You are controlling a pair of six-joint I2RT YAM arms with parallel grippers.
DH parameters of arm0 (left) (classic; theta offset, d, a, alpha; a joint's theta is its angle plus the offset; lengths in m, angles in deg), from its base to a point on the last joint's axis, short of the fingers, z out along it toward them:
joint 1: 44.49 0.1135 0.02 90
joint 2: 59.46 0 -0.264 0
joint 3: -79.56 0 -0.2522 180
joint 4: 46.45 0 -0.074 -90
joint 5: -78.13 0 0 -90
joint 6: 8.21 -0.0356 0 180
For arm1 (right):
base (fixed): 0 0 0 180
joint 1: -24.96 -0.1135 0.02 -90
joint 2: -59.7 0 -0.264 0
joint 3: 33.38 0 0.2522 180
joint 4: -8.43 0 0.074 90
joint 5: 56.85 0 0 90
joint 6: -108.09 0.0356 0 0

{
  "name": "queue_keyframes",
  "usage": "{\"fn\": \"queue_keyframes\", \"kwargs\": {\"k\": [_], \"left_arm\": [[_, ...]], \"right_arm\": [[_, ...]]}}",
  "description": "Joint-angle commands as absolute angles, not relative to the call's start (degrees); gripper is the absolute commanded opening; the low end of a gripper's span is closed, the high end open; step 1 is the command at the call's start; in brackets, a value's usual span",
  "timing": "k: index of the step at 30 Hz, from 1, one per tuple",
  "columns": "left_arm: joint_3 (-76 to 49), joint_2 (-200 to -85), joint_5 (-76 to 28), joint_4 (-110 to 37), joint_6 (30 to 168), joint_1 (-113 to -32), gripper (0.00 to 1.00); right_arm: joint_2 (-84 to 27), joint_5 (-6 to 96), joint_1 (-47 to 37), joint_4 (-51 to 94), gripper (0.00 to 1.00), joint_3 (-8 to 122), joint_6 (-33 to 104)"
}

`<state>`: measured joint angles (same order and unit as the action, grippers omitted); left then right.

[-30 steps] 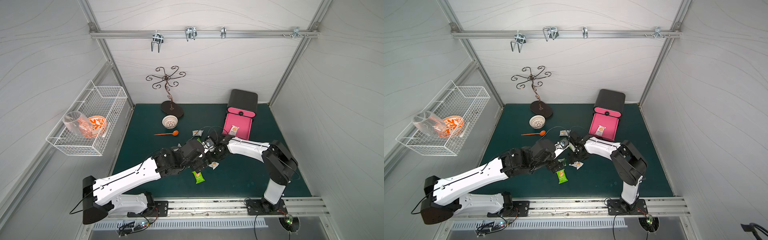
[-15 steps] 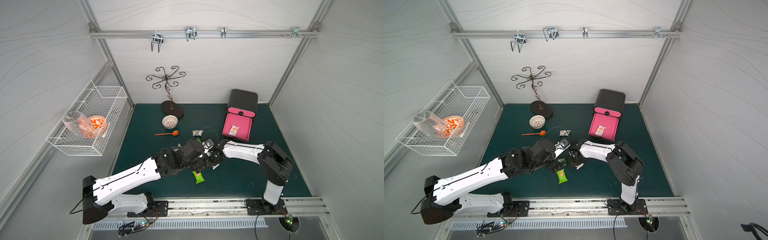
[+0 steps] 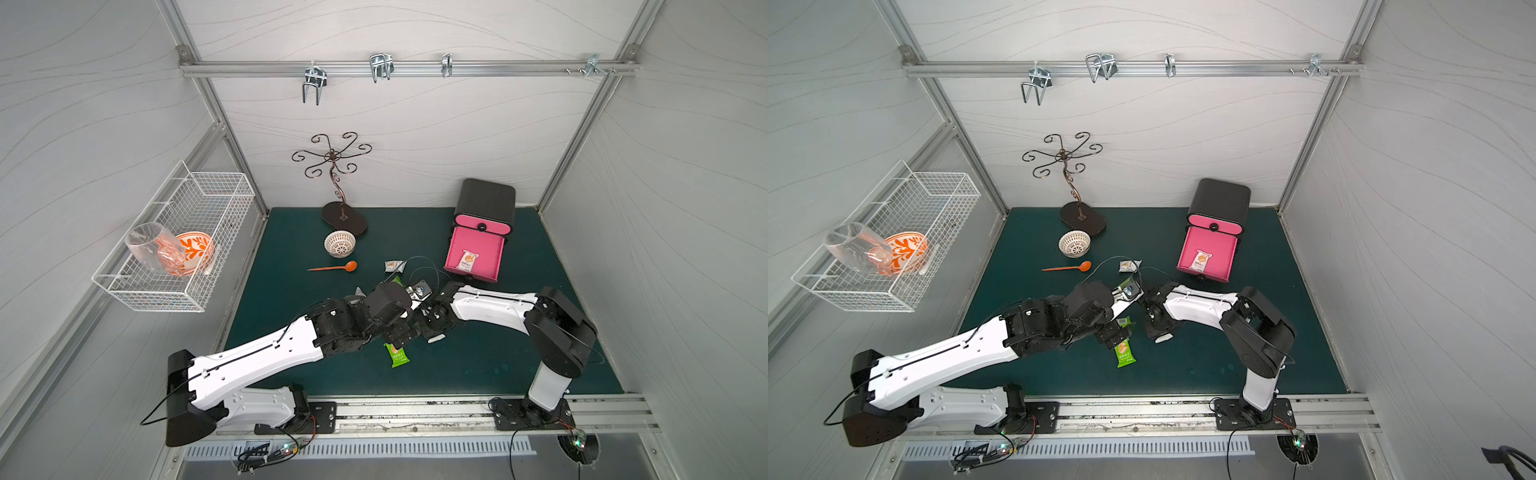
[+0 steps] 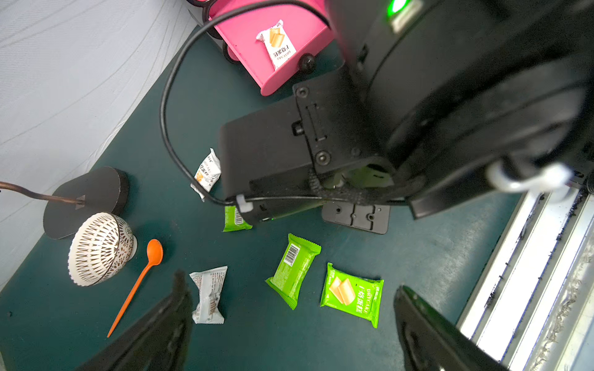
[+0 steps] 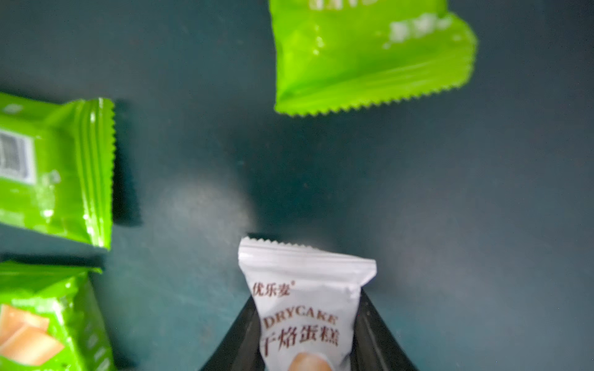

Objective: Place the cookies into the drawer by color
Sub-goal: Pick up the cookie at the center of the board, then place the cookie in the drawer.

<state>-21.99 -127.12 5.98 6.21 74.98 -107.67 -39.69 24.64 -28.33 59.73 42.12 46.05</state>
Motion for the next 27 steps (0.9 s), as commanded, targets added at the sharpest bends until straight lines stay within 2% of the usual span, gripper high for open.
{"fn": "queue_keyframes", "kwargs": {"k": [1,6,12,17,27], "left_arm": [[-20.55,-127.68,5.87,4.30,75.64,-107.82,0.98],[-20.50,-127.50,6.06,4.85,75.82,-107.86,0.98],[-20.67,-127.31,6.54,4.78,75.34,-107.86,0.98],[-20.36,-127.58,6.78,4.85,75.06,-107.86,0.98],[-20.28,-127.23,8.46,5.72,73.88,-107.14,0.98]], "right_arm": [[-34.13,23.67,-26.64,62.15,0.32,43.08,50.13],[-26.58,25.08,-20.32,62.11,0.33,43.82,51.05],[-21.38,27.05,-8.80,60.28,0.33,46.98,50.77],[-25.07,24.87,-0.11,59.02,0.32,51.93,49.96],[-36.06,14.22,6.24,50.20,0.33,54.95,46.72]]}}
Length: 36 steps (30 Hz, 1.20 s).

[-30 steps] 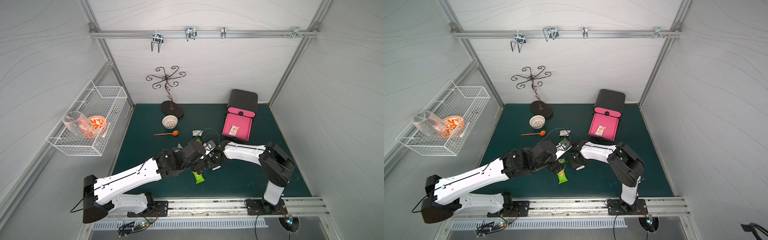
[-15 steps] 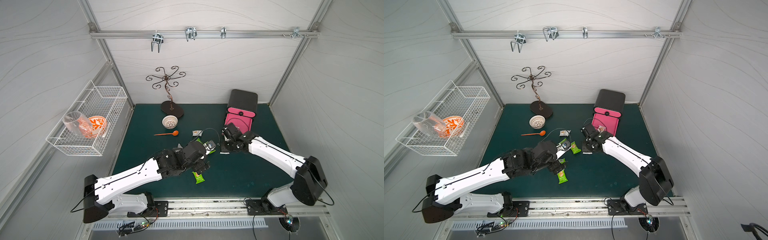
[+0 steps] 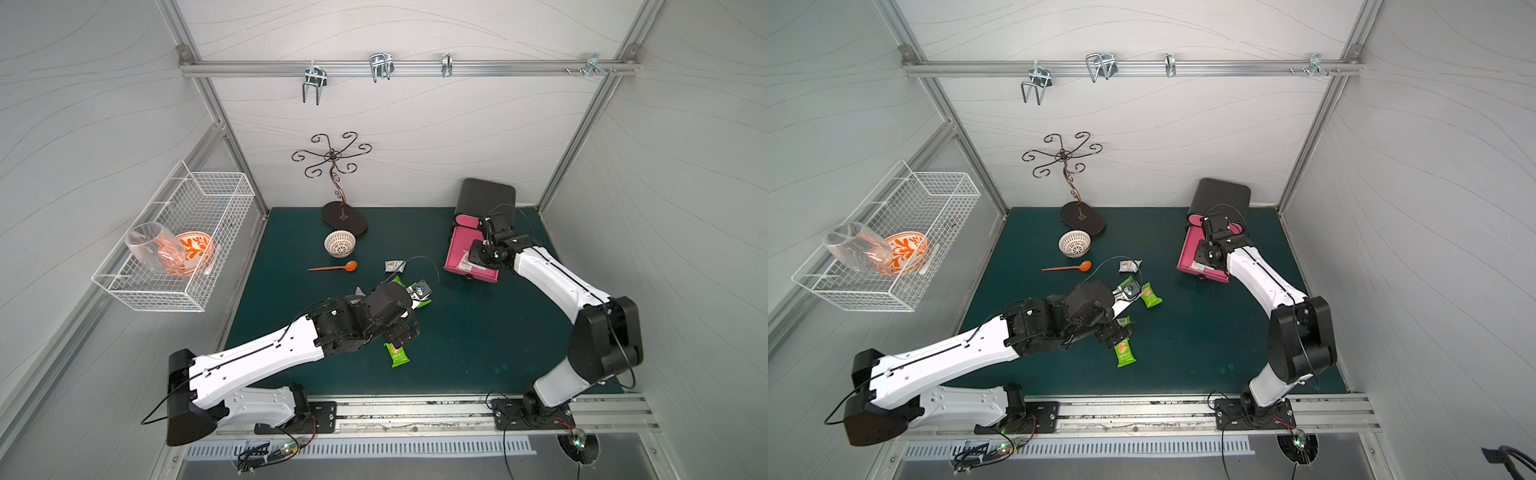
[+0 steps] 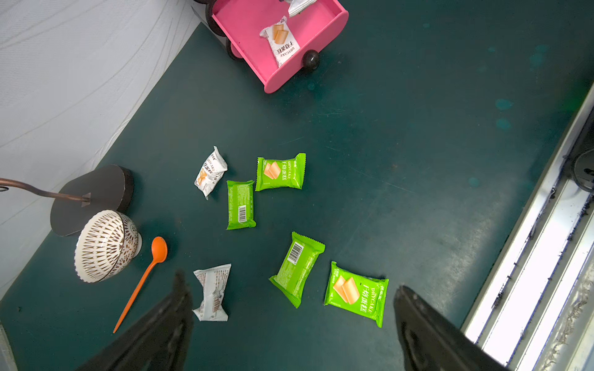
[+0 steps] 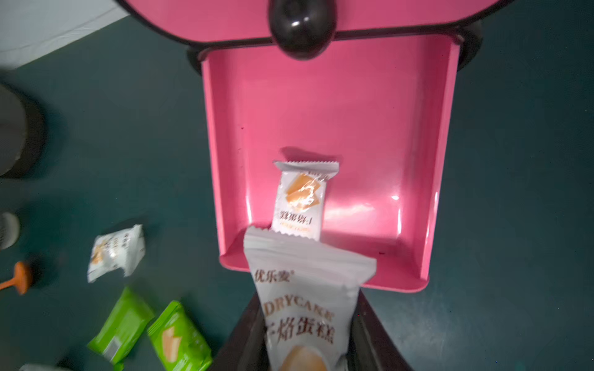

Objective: Place the cookies into the drawer by color
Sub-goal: Place the cookie in the drawer, then pick up the cookie at the center of the board.

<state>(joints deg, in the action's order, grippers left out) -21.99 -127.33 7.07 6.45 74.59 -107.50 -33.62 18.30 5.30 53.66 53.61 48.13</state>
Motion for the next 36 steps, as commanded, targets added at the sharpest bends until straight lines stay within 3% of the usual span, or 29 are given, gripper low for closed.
{"fn": "queue_keyframes", "kwargs": {"k": [1,12,17,21,29,36], "left_arm": [[-20.23,-126.97,8.68,5.93,73.79,-107.00,0.98],[-19.58,-128.27,11.89,6.88,73.98,-106.04,0.98],[-17.59,-131.05,18.52,8.49,74.20,-105.37,0.98],[-13.81,-134.90,19.80,10.00,76.51,-102.54,0.97],[-4.38,-143.72,3.86,10.11,91.67,-84.46,0.91],[5.37,-158.03,-7.63,6.47,98.82,-77.73,0.80]], "right_arm": [[-37.37,13.67,6.46,49.59,0.33,55.31,46.20],[-45.64,11.80,7.56,45.13,0.36,57.92,37.78],[-43.36,11.75,7.56,49.53,0.56,58.28,38.94],[-37.39,15.32,7.56,51.69,0.62,57.25,40.15],[-26.03,34.79,7.12,49.14,0.62,56.16,48.92],[-21.18,42.55,3.05,45.33,0.62,52.38,49.66]]}}
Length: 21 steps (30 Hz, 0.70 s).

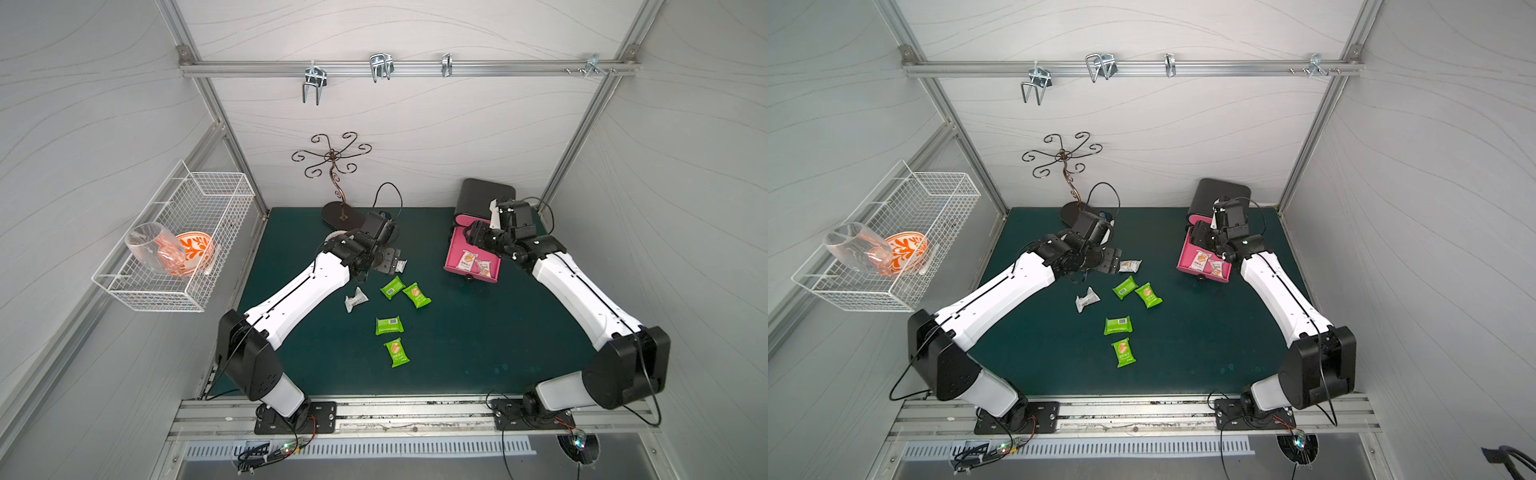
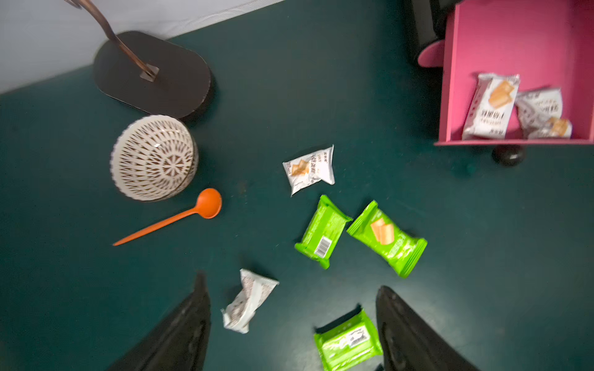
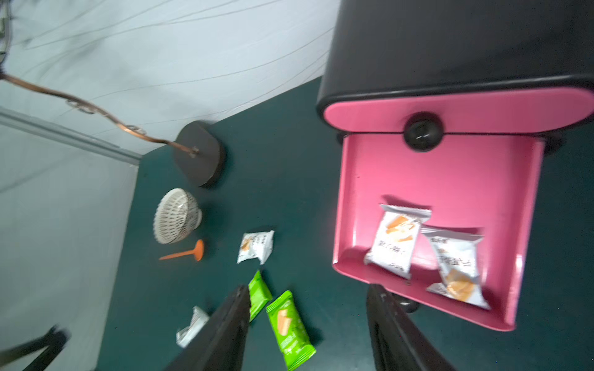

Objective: Place the cookies into the drawer by color
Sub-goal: Pick up the cookie at the center of the board.

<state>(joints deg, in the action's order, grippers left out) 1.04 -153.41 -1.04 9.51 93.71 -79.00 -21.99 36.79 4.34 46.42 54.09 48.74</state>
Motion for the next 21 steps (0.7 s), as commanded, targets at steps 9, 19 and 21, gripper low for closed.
{"fn": "queue_keyframes", "kwargs": {"k": [9,19,21], "left_arm": [[17.35,-177.39,-9.83,4.95,109.44,-75.26,0.82],[21.01,-188.56,-9.12,5.29,102.80,-73.67,1.00],[21.05,-189.86,-8.71,5.54,103.17,-73.60,1.00]], "right_arm": [[-18.09,43.25,3.02,52.04,0.62,53.34,49.60],[-19.00,48.54,3.27,55.00,0.75,53.32,47.36],[-19.18,49.34,3.27,55.47,0.79,54.03,46.62]]}}
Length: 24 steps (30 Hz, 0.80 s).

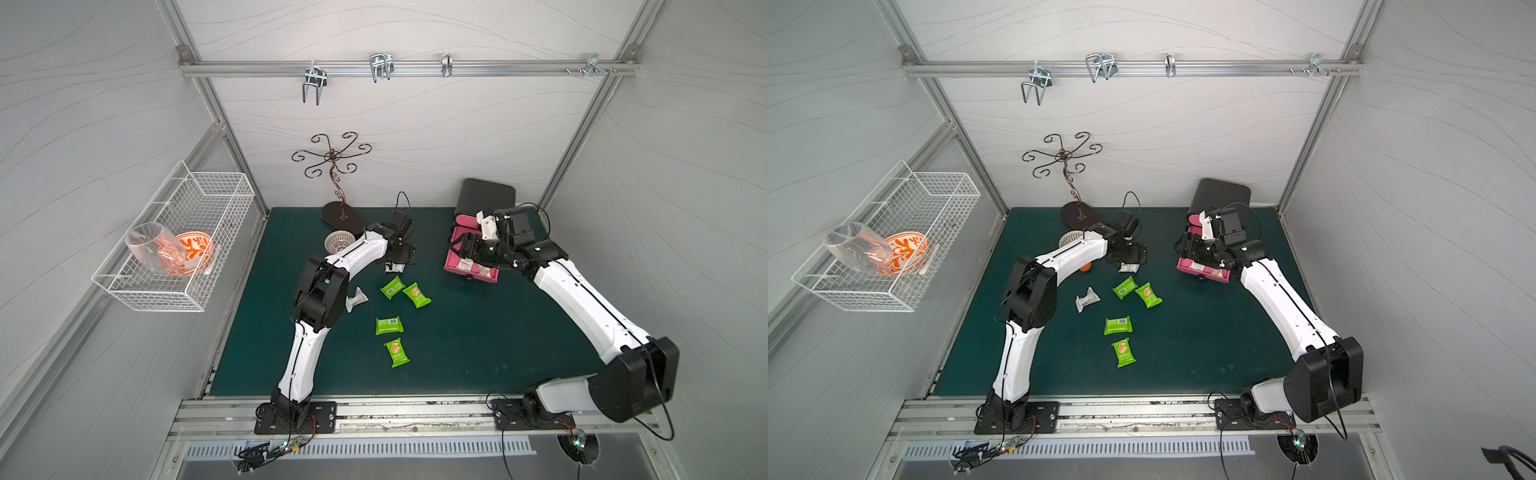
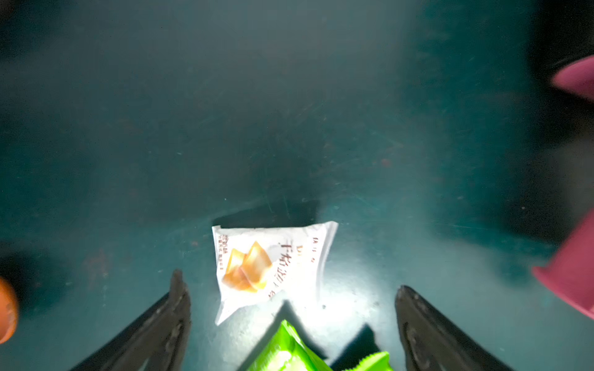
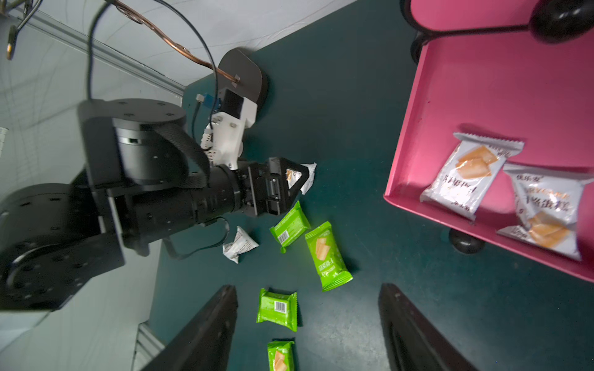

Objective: Place the cookies into the drawer by color
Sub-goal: Pick up the cookie at the center of the board.

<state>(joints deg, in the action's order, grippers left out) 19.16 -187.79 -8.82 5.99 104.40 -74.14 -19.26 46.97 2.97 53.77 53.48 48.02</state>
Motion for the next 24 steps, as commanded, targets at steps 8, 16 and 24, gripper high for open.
{"fn": "queue_keyframes", "kwargs": {"k": [8,16,24], "left_arm": [[21.35,-194.35,-8.45,6.24,104.38,-73.59,0.98],[19.93,-194.99,-8.83,6.73,105.82,-73.56,0.70],[19.43,-193.12,-19.54,3.25,107.85,-73.59,0.58]], "right_arm": [[-18.32,50.09,3.24,57.05,0.85,53.55,46.32],[-16.83,49.23,3.41,57.79,0.86,52.36,47.38],[-16.25,48.53,4.41,57.53,0.86,51.27,50.09]]}}
